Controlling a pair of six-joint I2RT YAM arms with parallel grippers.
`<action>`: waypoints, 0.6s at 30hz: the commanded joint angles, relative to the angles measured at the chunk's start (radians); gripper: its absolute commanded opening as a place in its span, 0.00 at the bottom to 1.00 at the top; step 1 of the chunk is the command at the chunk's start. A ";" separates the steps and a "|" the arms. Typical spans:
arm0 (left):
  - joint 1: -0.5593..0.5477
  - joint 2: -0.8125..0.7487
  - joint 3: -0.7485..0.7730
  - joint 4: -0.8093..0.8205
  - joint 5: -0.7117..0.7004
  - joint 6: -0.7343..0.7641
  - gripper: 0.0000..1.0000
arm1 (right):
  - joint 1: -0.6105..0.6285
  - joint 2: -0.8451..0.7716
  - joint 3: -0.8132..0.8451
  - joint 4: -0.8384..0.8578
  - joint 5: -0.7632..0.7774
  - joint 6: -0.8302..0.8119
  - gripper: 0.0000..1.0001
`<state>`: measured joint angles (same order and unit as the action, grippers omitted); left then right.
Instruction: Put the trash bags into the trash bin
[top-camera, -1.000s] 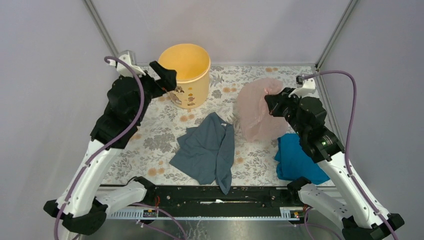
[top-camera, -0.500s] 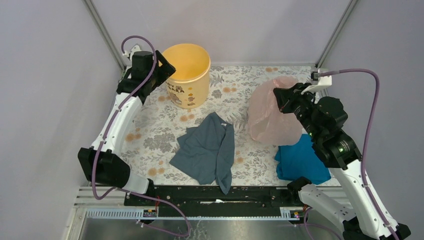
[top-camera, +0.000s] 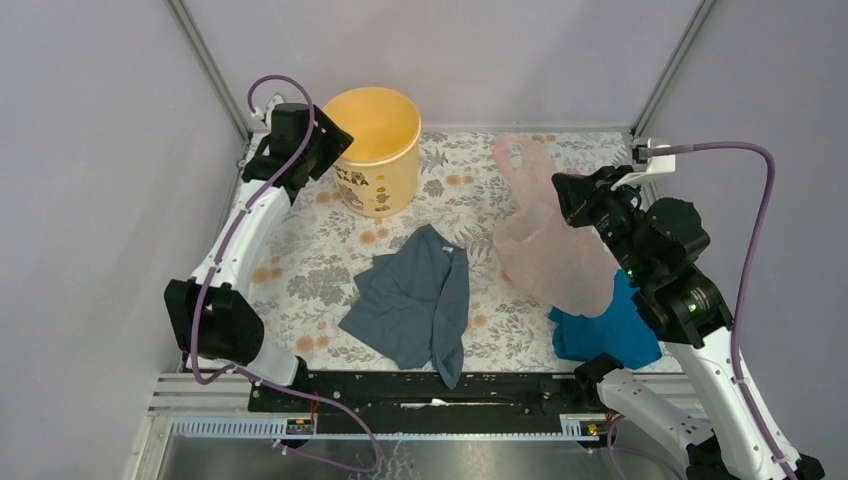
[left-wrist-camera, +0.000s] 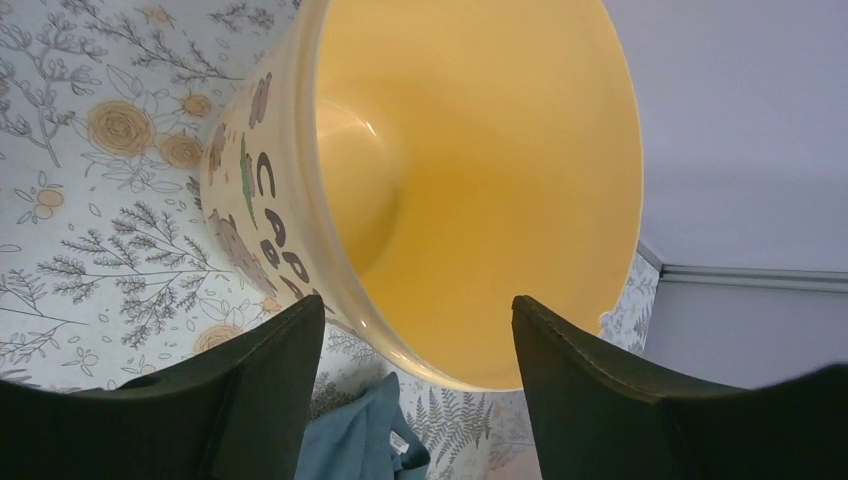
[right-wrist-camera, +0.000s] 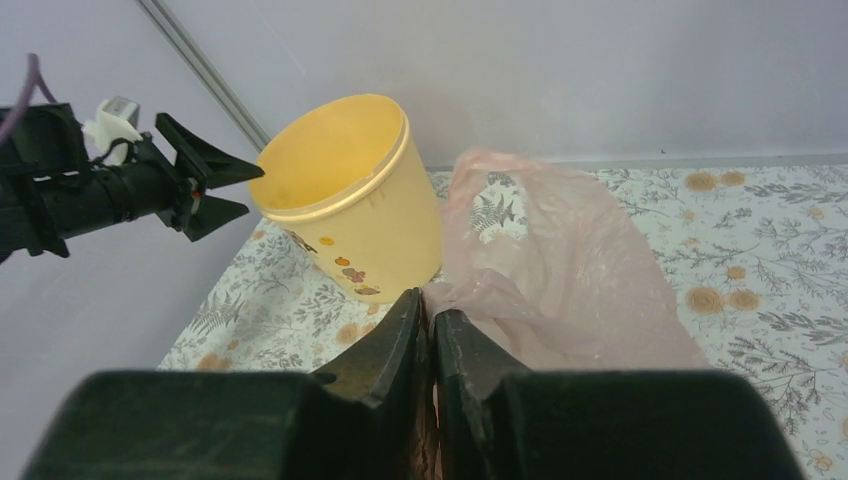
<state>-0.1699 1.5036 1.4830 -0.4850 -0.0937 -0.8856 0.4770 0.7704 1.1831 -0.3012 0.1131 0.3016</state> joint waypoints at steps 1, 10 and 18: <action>0.003 0.021 -0.027 0.063 0.043 0.006 0.71 | 0.004 0.002 0.066 0.075 -0.013 -0.025 0.17; 0.003 0.043 -0.059 0.080 0.017 0.046 0.53 | 0.004 0.036 0.086 0.070 -0.042 -0.030 0.17; 0.003 0.058 -0.046 0.106 0.158 0.128 0.42 | 0.004 0.079 0.144 0.078 -0.026 -0.057 0.16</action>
<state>-0.1696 1.5600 1.4239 -0.4412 -0.0338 -0.8230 0.4770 0.8249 1.2488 -0.2722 0.0849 0.2825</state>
